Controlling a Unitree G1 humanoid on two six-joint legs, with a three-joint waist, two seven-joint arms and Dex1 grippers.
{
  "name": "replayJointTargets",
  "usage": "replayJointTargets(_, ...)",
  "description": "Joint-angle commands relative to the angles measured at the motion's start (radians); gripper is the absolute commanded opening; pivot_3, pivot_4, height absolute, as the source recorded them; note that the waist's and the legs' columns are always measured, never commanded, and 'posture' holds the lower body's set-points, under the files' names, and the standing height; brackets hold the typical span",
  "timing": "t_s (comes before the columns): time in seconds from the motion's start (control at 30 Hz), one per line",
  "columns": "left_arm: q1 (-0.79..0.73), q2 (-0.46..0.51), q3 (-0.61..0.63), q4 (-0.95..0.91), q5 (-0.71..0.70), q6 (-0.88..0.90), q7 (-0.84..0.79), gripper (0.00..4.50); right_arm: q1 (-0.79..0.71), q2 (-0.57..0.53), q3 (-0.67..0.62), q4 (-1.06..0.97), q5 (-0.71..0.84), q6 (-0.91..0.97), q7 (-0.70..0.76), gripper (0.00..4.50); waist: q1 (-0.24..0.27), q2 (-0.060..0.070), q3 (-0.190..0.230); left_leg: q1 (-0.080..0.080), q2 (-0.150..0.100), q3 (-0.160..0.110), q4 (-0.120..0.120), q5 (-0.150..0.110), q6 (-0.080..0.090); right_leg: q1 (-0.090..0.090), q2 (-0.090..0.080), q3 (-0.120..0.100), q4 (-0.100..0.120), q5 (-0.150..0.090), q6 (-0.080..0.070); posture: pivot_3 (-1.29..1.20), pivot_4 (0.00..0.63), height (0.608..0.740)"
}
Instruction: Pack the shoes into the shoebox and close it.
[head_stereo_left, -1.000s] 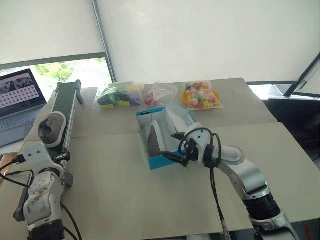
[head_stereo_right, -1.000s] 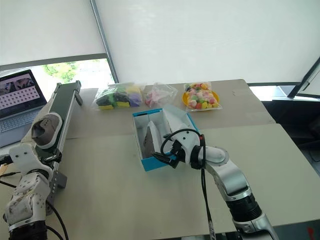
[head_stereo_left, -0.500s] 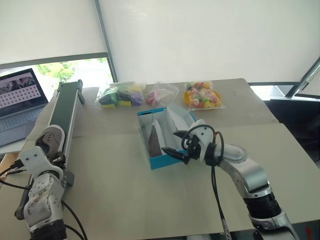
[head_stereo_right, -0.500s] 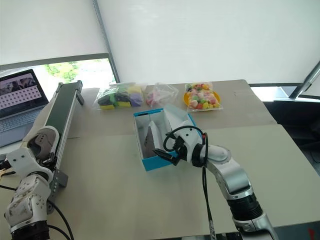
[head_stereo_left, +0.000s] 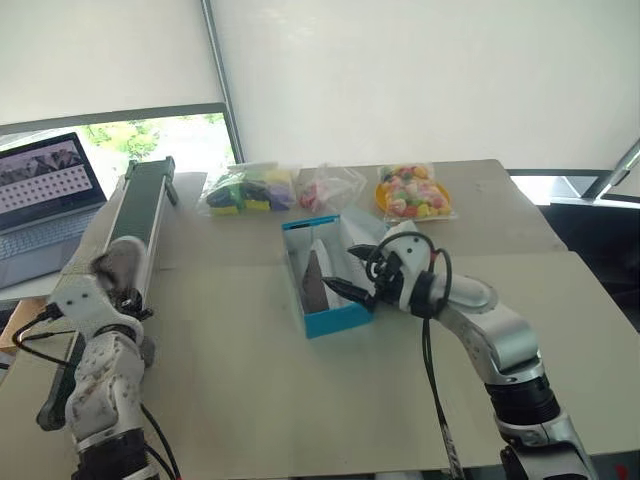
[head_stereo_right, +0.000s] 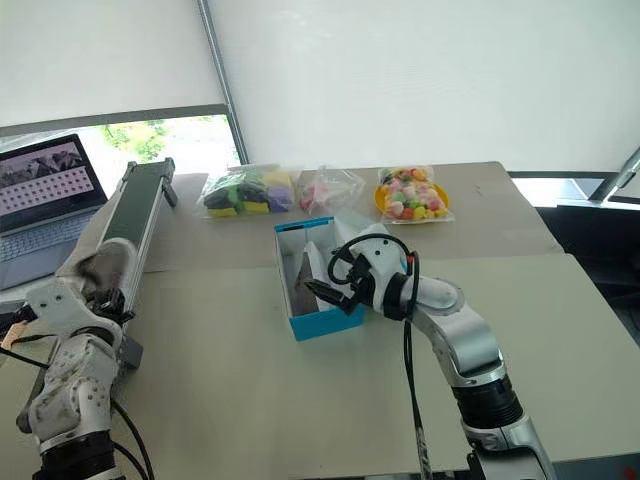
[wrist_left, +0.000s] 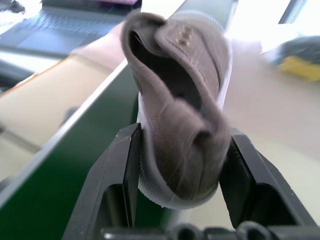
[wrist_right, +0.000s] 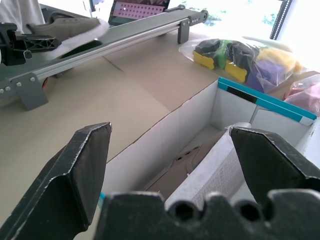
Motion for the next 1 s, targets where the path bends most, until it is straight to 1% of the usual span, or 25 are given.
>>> replayJointTargets(0.03, -0.047, -0.018, -0.033, -0.110, -0.047, -0.061, -0.040, 2.00, -0.094, 0.096, -0.156, 0.050, 0.142, 0.148, -0.112, 4.50, -0.001, 0.000, 0.000, 0.000, 0.000, 0.000, 0.000, 0.000, 0.000, 0.000, 0.000, 0.000, 0.000, 0.000, 0.000, 0.00, 0.150, 0.646)
replayJointTargets(0.1, -0.071, -0.033, -0.063, -0.155, -0.124, -0.021, -0.085, 2.00, -0.224, 0.234, -0.361, 0.174, 0.363, 0.321, -0.283, 4.50, -0.010, 0.000, 0.000, -0.001, 0.000, 0.000, 0.000, 0.000, 0.000, -0.001, 0.000, 0.000, 0.000, 0.000, -0.001, 0.00, 0.150, 0.646)
replayJointTargets(0.13, -0.079, -0.035, -0.084, -0.177, -0.148, 0.002, -0.104, 2.00, -0.281, 0.281, -0.432, 0.230, 0.433, 0.389, -0.340, 4.50, -0.015, 0.000, 0.000, -0.002, 0.001, 0.001, 0.001, 0.000, 0.000, -0.002, 0.000, 0.000, -0.001, 0.001, -0.001, 0.00, 0.150, 0.646)
replayJointTargets(0.17, -0.082, -0.035, -0.104, -0.189, -0.158, 0.022, -0.112, 2.00, -0.320, 0.299, -0.464, 0.266, 0.461, 0.435, -0.370, 4.50, -0.020, 0.000, 0.000, -0.004, 0.001, 0.001, 0.001, 0.000, 0.000, -0.003, 0.000, 0.000, -0.001, 0.001, -0.002, 0.00, 0.150, 0.646)
replayJointTargets(0.23, -0.086, -0.037, -0.121, -0.197, -0.177, 0.047, -0.111, 2.00, -0.364, 0.300, -0.482, 0.300, 0.464, 0.478, -0.400, 4.50, -0.023, 0.003, -0.002, -0.006, 0.001, -0.001, 0.002, 0.000, 0.000, -0.004, 0.002, 0.000, 0.001, 0.003, -0.006, 0.00, 0.150, 0.646)
replayJointTargets(0.3, -0.084, -0.039, -0.129, -0.199, -0.189, 0.051, -0.110, 2.00, -0.422, 0.333, -0.575, 0.378, 0.545, 0.535, -0.491, 4.50, -0.025, 0.004, -0.002, -0.002, 0.001, -0.002, 0.001, 0.000, 0.001, -0.005, 0.003, 0.000, 0.010, 0.006, -0.009, 0.00, 0.150, 0.646)
replayJointTargets(0.33, -0.083, -0.036, -0.133, -0.199, -0.190, 0.052, -0.111, 2.00, -0.437, 0.338, -0.588, 0.394, 0.557, 0.552, -0.512, 4.50, -0.026, 0.004, -0.002, 0.001, 0.001, -0.002, 0.000, -0.001, 0.003, -0.005, 0.003, 0.000, 0.015, 0.006, -0.009, 0.00, 0.150, 0.646)
replayJointTargets(0.37, -0.082, -0.037, -0.144, -0.200, -0.189, 0.055, -0.110, 2.00, -0.456, 0.343, -0.582, 0.408, 0.564, 0.581, -0.525, 4.50, -0.027, 0.004, -0.002, 0.001, 0.001, -0.002, 0.000, -0.002, 0.004, -0.005, 0.003, 0.000, 0.015, 0.006, -0.009, 0.00, 0.150, 0.646)
replayJointTargets(0.43, -0.081, -0.041, -0.164, -0.201, -0.185, 0.058, -0.112, 2.00, -0.469, 0.335, -0.513, 0.384, 0.542, 0.601, -0.506, 4.50, -0.030, 0.005, -0.003, -0.002, 0.000, -0.001, 0.001, -0.003, 0.005, -0.008, 0.003, 0.001, 0.015, 0.006, -0.009, 0.00, 0.150, 0.646)
replayJointTargets(0.53, -0.065, -0.029, -0.195, -0.195, -0.183, 0.102, -0.120, 2.00, -0.468, 0.336, -0.499, 0.368, 0.547, 0.603, -0.504, 4.50, -0.046, 0.005, -0.003, -0.011, 0.000, -0.001, 0.008, -0.002, 0.004, -0.016, 0.001, 0.005, 0.018, 0.007, -0.010, 0.00, 0.150, 0.646)
replayJointTargets(0.63, -0.020, -0.011, -0.216, -0.187, -0.146, 0.126, -0.111, 2.00, -0.443, 0.308, -0.450, 0.338, 0.517, 0.580, -0.475, 4.50, -0.051, 0.006, -0.004, -0.010, -0.001, -0.003, 0.010, -0.003, 0.006, -0.020, 0.001, 0.010, 0.029, 0.011, -0.012, 0.00, 0.150, 0.646)
replayJointTargets(0.73, 0.046, 0.004, -0.208, -0.221, -0.138, 0.170, -0.091, 2.00, -0.412, 0.283, -0.417, 0.310, 0.499, 0.568, -0.465, 4.50, -0.053, 0.007, -0.004, -0.010, -0.003, -0.003, 0.006, -0.004, 0.008, -0.020, 0.001, 0.010, 0.028, 0.011, -0.012, 0.00, 0.150, 0.646)
replayJointTargets(0.8, 0.101, 0.035, -0.202, -0.293, -0.138, 0.249, -0.071, 2.00, -0.384, 0.262, -0.393, 0.276, 0.487, 0.570, -0.457, 4.50, -0.053, 0.007, -0.004, -0.009, -0.003, -0.003, 0.005, -0.004, 0.008, -0.020, 0.002, 0.009, 0.028, 0.011, -0.012, 0.00, 0.150, 0.646)
replayJointTargets(0.87, 0.122, 0.086, -0.164, -0.380, -0.154, 0.389, -0.033, 2.00, -0.354, 0.248, -0.386, 0.243, 0.489, 0.578, -0.459, 4.50, -0.054, 0.007, -0.004, -0.009, -0.002, -0.003, 0.004, -0.004, 0.008, -0.021, 0.003, 0.008, 0.027, 0.011, -0.012, 0.00, 0.150, 0.646)
replayJointTargets(0.93, 0.097, 0.117, -0.107, -0.420, -0.196, 0.503, -0.009, 2.00, -0.330, 0.245, -0.391, 0.220, 0.496, 0.581, -0.469, 4.50, -0.052, 0.007, -0.004, -0.009, -0.002, -0.003, 0.003, -0.004, 0.008, -0.021, 0.004, 0.008, 0.027, 0.011, -0.012, 0.00, 0.150, 0.646)
replayJointTargets(1.0, 0.071, 0.150, -0.084, -0.430, -0.210, 0.595, -0.005, 2.00, -0.316, 0.248, -0.396, 0.208, 0.498, 0.579, -0.481, 4.50, -0.050, 0.007, -0.004, -0.009, -0.001, -0.004, 0.002, -0.004, 0.007, -0.021, 0.004, 0.006, 0.026, 0.011, -0.011, 0.00, 0.150, 0.646)
